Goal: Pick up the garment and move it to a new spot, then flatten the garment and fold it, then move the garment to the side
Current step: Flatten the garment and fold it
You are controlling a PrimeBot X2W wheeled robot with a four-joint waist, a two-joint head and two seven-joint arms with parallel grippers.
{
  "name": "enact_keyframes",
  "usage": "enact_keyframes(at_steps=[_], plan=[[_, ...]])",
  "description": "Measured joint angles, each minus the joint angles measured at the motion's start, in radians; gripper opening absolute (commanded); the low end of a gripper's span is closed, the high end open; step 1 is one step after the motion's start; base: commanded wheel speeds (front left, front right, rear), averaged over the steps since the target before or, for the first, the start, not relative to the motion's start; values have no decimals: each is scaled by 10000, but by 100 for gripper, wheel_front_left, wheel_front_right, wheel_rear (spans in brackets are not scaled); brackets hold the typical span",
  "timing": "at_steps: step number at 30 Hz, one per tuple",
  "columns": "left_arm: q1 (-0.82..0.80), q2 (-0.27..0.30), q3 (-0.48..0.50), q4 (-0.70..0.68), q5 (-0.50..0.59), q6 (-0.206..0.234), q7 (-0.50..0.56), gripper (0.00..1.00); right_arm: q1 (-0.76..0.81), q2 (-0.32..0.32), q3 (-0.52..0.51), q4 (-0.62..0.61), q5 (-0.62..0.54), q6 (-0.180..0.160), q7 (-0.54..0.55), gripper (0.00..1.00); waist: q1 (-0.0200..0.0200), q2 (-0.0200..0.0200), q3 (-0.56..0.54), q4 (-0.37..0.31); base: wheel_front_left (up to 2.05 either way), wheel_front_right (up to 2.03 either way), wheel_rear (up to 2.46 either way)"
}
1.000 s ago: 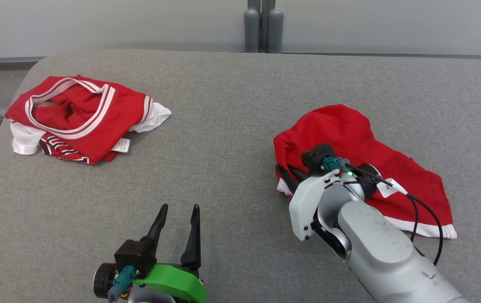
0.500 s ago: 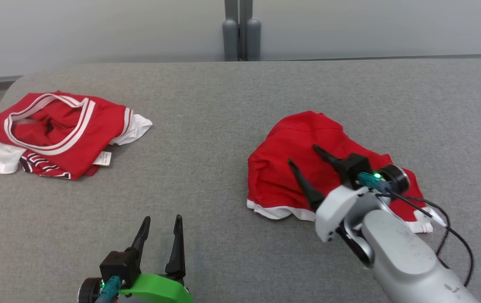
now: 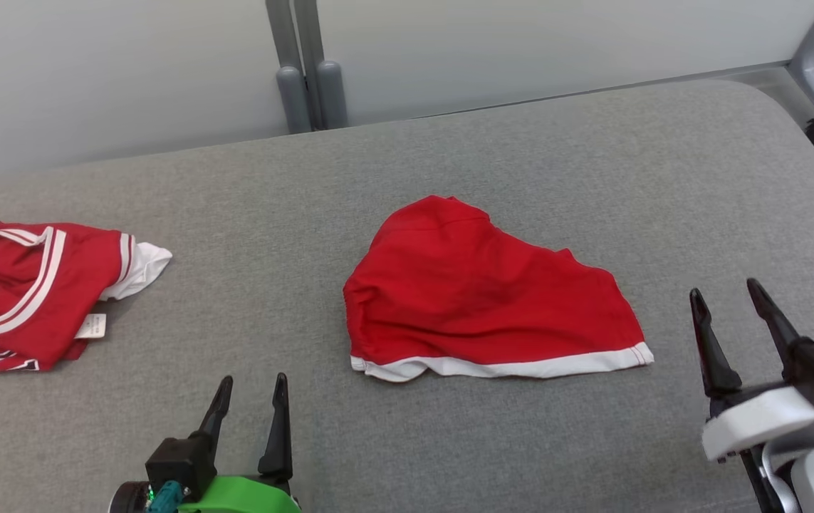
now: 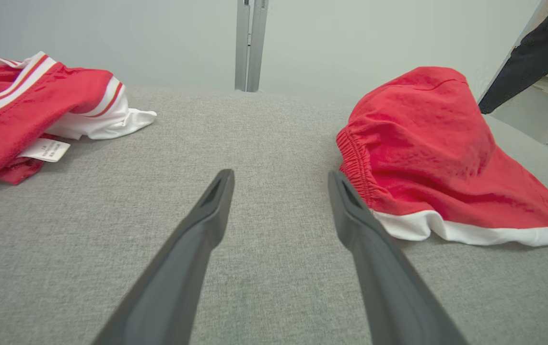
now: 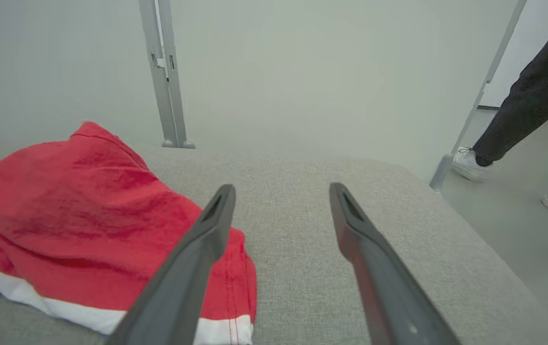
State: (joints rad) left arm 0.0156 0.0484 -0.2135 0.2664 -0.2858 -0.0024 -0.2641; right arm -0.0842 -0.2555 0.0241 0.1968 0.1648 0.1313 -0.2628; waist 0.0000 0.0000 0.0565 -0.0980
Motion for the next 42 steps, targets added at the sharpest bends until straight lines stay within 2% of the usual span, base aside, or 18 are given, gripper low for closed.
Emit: enact_keyframes(at_steps=[5, 10, 32, 42], plan=[[47, 0, 257, -100, 82, -65, 0, 100, 855, 182, -625, -295, 71, 0, 0, 100, 0, 0, 49, -357, 0, 0, 0], [253, 0, 493, -90, 157, -81, 0, 100, 1285, 328, -819, -326, 67, 2, 0, 100, 0, 0, 41, -439, 0, 0, 0], [625, 2, 654, -38, 6, -75, 0, 100, 1356, 451, -525, -414, 59, 0, 0, 100, 0, 0, -391, 978, 0, 0, 0], [658, 2, 685, -36, 6, -107, 0, 100, 1356, 472, -466, -389, 63, 2, 0, 100, 0, 0, -438, 1106, 0, 0, 0]])
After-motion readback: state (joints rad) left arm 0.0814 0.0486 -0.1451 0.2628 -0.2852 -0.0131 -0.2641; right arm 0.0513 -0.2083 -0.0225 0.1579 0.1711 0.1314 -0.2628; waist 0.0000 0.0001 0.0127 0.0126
